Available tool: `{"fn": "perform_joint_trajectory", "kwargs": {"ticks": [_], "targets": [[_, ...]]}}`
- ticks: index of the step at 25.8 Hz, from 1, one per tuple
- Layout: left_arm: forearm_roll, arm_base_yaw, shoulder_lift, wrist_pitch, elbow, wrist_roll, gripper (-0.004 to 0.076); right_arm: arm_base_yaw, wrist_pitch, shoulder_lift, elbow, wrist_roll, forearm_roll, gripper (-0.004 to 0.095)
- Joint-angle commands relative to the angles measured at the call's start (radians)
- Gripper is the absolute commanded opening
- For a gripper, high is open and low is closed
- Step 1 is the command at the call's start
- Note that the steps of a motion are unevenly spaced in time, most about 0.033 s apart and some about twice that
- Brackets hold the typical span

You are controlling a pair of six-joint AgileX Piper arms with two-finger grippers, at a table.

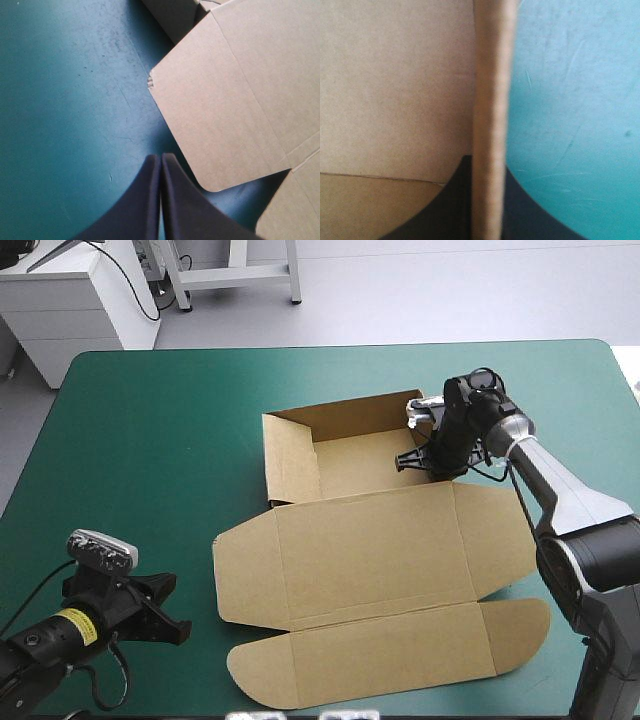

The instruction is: Fold the box

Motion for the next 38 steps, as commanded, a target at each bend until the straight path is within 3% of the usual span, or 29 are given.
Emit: {"fn": "perform_joint_trajectory", "kwargs": {"ticks": [1,3,9,12,17,23,28,38], "targets": [[-0.016,-0.005,-0.036,-0.075,-0.020,-0.011,-0.0008,-0.001,0.036,-0.080,-0.157,-0.009,-0.009,-0.0020],[-0.016,-0.005,-0.045,-0.075,-0.020,-0.007,-0.0008,-0.001,0.036,-0.106,-0.236,-0.007,-0.023,-0.0020],[-0.013,-0.005,-0.045,-0.075,-0.020,-0.005,-0.0008,-0.010,0.036,-0.195,-0.449,0.034,-0.282,-0.0020],[-0.026,-0.005,-0.045,-0.075,-0.020,-0.005,-0.0008,-0.052,0.036,-0.248,-0.469,0.050,-0.329,-0.0020],[-0.026,-0.005,-0.045,-0.075,-0.020,-0.005,-0.0008,-0.216,0.036,-0.283,-0.467,0.046,-0.305,-0.0020],[-0.026,-0.005,-0.045,-0.075,-0.020,-0.003,-0.0008,-0.450,0.036,-0.261,-0.440,-0.005,-0.143,-0.0020],[-0.026,-0.005,-0.045,-0.075,-0.020,-0.003,-0.0008,-0.589,0.034,-0.185,-0.351,-0.060,-0.099,-0.0020],[-0.026,-0.005,-0.045,-0.075,-0.020,-0.003,-0.0008,-0.621,0.003,0.059,-0.307,-0.083,-0.060,-0.0012]]}}
